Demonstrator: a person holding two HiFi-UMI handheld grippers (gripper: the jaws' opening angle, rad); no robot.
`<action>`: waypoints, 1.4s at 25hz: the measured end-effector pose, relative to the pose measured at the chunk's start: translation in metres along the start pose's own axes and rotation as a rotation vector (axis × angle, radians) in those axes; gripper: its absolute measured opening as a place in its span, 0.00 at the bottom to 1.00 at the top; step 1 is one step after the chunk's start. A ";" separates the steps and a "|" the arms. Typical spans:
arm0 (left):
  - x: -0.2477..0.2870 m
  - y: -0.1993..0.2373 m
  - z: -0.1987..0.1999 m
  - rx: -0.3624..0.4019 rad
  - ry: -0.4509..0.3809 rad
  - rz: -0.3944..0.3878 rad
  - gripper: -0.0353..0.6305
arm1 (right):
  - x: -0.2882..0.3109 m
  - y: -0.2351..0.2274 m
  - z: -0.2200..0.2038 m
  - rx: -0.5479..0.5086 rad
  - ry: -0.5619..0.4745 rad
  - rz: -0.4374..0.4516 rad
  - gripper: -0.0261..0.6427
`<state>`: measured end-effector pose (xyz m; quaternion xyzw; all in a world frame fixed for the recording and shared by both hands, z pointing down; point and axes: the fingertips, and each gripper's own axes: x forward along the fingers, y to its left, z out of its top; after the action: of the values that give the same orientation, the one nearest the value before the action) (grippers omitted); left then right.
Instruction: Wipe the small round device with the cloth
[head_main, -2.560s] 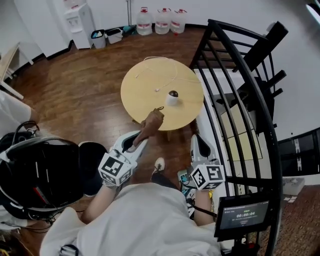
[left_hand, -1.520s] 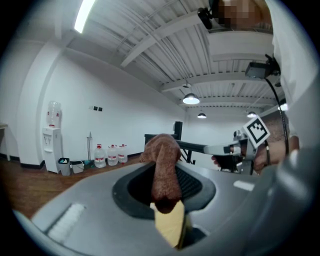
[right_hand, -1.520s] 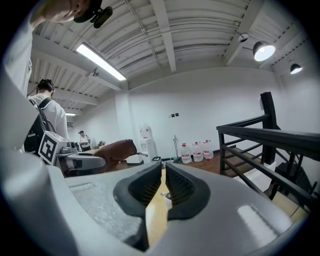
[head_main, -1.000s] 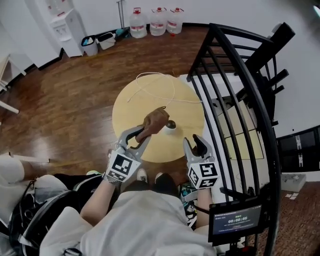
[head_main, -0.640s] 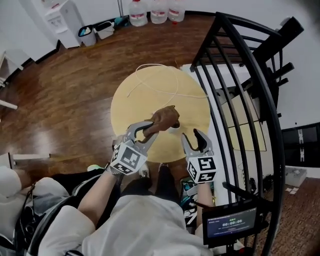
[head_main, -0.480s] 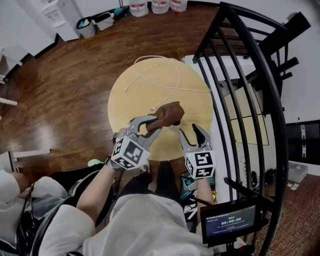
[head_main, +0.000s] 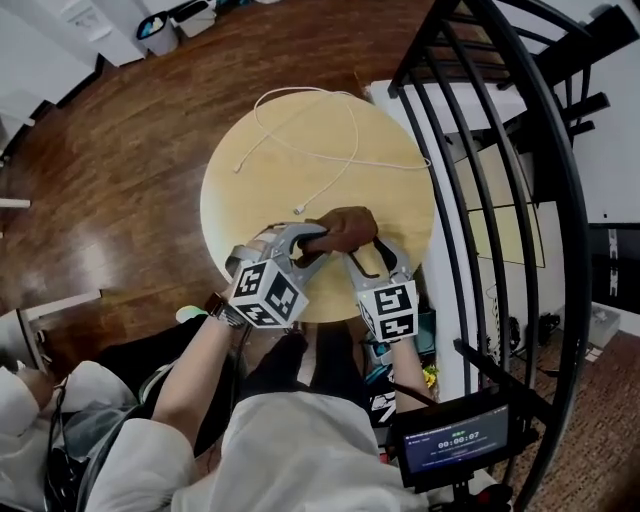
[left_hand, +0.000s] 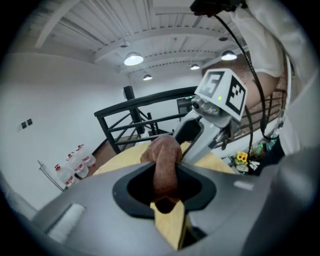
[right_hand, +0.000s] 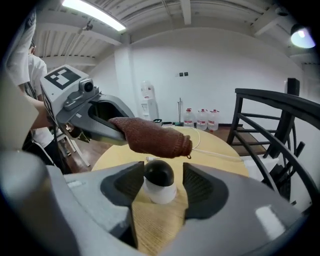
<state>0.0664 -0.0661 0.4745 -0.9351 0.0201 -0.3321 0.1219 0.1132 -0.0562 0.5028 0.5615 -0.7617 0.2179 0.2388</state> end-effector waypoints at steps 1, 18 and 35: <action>0.003 -0.002 0.001 0.001 0.004 -0.017 0.21 | 0.002 0.001 -0.002 -0.003 0.010 0.008 0.39; 0.041 -0.014 -0.041 -0.136 0.141 -0.154 0.20 | 0.010 0.001 -0.010 0.158 0.015 0.106 0.40; 0.079 -0.010 -0.098 -0.243 0.235 -0.240 0.20 | 0.017 0.000 -0.007 0.171 -0.005 0.075 0.40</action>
<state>0.0662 -0.0866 0.5994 -0.8934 -0.0376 -0.4463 -0.0353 0.1094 -0.0645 0.5184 0.5515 -0.7613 0.2896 0.1798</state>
